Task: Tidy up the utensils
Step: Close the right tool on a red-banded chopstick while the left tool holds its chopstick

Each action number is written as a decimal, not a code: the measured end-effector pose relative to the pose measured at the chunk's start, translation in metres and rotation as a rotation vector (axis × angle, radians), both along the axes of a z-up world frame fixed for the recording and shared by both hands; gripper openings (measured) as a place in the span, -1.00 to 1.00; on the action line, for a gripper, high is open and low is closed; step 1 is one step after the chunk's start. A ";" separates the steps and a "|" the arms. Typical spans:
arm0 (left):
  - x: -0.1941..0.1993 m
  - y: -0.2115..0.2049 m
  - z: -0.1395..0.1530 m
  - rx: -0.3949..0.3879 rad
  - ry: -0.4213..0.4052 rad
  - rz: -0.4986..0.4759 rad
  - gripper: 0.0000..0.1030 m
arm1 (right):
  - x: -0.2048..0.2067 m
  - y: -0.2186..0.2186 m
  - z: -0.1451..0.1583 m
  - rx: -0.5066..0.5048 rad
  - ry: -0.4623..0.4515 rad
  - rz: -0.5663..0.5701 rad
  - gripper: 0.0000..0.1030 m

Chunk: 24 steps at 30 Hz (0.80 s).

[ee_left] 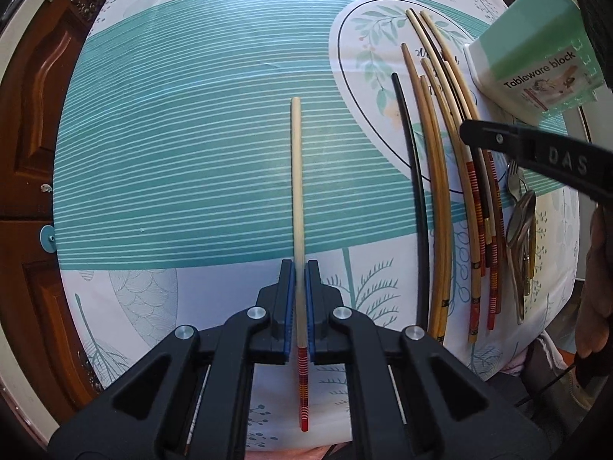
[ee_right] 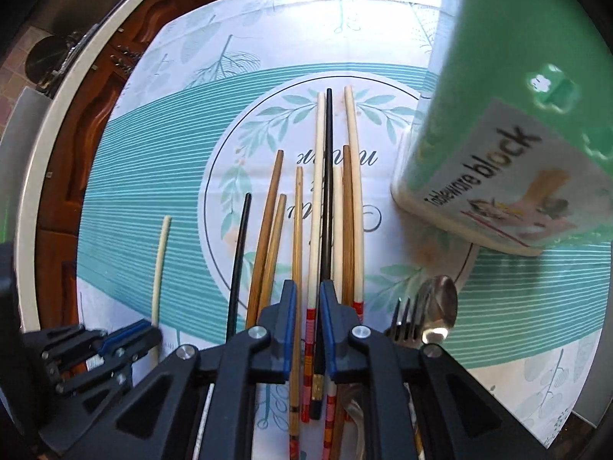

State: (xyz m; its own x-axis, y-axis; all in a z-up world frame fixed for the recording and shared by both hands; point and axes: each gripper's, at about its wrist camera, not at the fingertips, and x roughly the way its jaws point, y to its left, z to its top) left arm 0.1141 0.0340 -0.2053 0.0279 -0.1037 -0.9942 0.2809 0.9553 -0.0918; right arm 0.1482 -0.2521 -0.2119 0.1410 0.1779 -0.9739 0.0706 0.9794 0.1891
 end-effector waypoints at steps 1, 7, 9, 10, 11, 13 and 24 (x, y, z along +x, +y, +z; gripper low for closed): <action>0.002 -0.006 -0.002 0.005 -0.003 -0.007 -0.93 | 0.002 0.000 -0.001 -0.005 0.003 -0.003 -0.76; 0.009 -0.015 0.006 0.010 0.004 -0.011 -0.93 | 0.010 0.005 -0.004 -0.040 0.019 -0.013 -0.76; 0.015 -0.014 0.008 -0.005 0.017 0.000 -0.93 | 0.010 0.006 -0.004 -0.039 0.019 -0.009 -0.77; 0.016 -0.013 0.008 -0.010 0.022 0.002 -0.93 | 0.011 0.007 -0.004 -0.040 0.019 -0.005 -0.77; 0.016 -0.014 0.008 -0.013 0.024 0.003 -0.93 | 0.011 0.008 -0.004 -0.042 0.019 -0.001 -0.77; 0.015 -0.015 0.007 -0.014 0.024 0.003 -0.93 | 0.012 0.009 -0.002 -0.059 0.019 0.003 -0.78; 0.018 -0.011 0.006 -0.018 0.025 0.008 -0.93 | 0.016 0.011 0.000 -0.059 0.004 -0.008 -0.96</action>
